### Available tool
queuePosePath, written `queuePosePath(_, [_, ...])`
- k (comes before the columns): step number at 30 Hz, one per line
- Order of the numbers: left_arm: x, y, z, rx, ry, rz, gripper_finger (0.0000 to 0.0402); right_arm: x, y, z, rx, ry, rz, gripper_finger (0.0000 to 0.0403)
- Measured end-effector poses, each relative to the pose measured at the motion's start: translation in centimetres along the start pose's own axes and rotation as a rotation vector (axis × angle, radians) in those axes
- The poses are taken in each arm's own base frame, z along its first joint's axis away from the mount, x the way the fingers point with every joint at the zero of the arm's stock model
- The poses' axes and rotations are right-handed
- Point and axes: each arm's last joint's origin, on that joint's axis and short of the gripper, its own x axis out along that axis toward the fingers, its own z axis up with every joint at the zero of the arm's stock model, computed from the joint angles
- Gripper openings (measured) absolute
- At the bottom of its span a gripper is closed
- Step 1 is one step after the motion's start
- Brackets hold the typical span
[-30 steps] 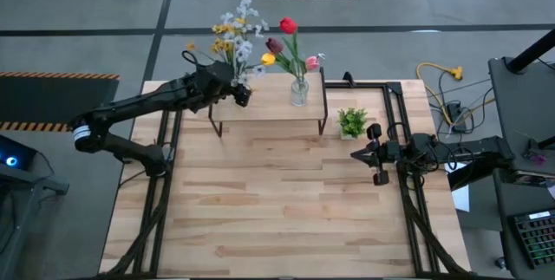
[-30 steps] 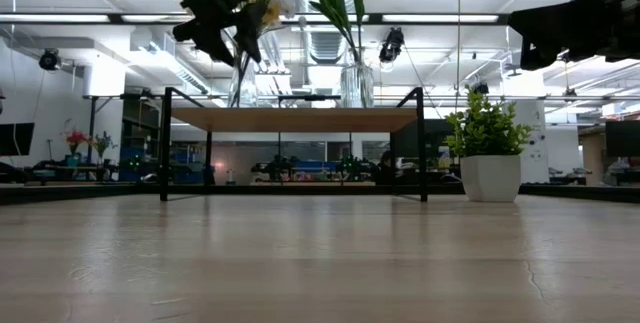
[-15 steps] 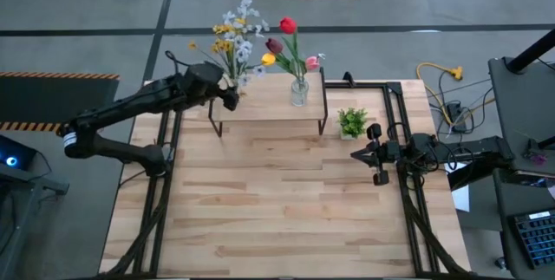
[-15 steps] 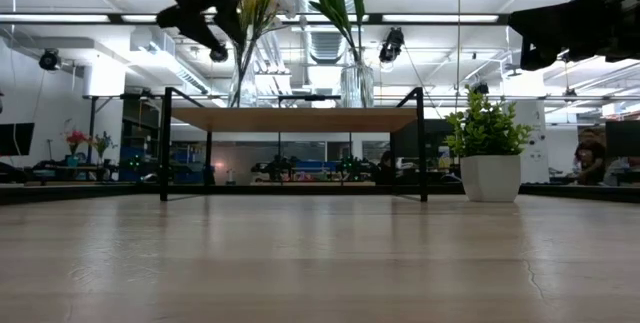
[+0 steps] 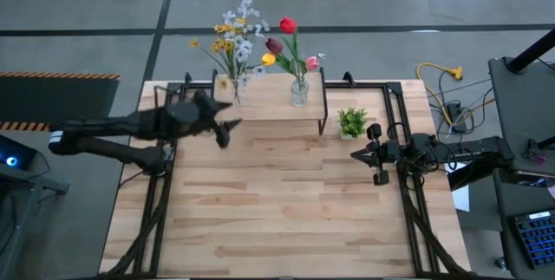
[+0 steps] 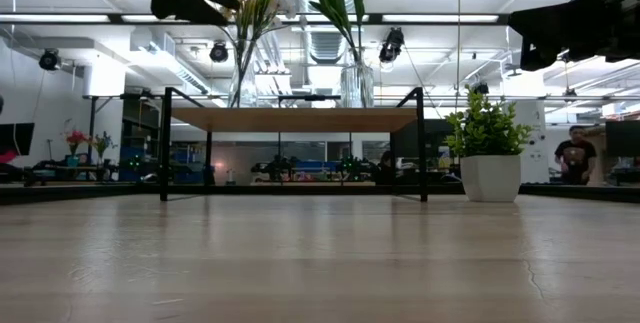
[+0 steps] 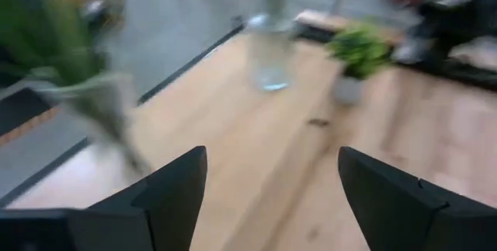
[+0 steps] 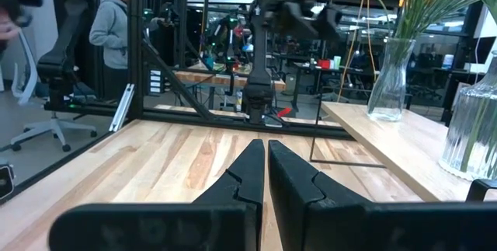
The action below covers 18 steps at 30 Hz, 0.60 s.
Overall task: Pick and place flowers into a vace then onto a shelf
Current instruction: Return to Home Position
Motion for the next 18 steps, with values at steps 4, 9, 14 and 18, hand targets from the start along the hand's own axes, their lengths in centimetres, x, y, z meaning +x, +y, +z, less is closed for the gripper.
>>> queuePosePath(4, [-0.4, -1.8, -2.5, 0.042, -0.116, -0.134, 0.0258, 0.0, 0.0, 0.0, 0.000, 0.000, 0.000, 0.0011])
queuePosePath(9, [-1.0, -3.5, -6.0, 0.202, -0.267, -0.347, 0.0226, 0.0, 0.0, 0.0, -0.002, 0.000, 0.000, 0.0011])
queuePosePath(14, [-1.2, -3.4, -8.7, 0.202, -0.332, -0.588, 0.0185, 0.0, 0.0, 0.0, -0.002, 0.000, 0.000, 0.0011])
queuePosePath(18, [-1.2, -3.0, -10.2, 0.177, -0.360, -0.610, 0.0157, 0.0, 0.0, 0.0, -0.007, 0.000, 0.000, 0.0011])
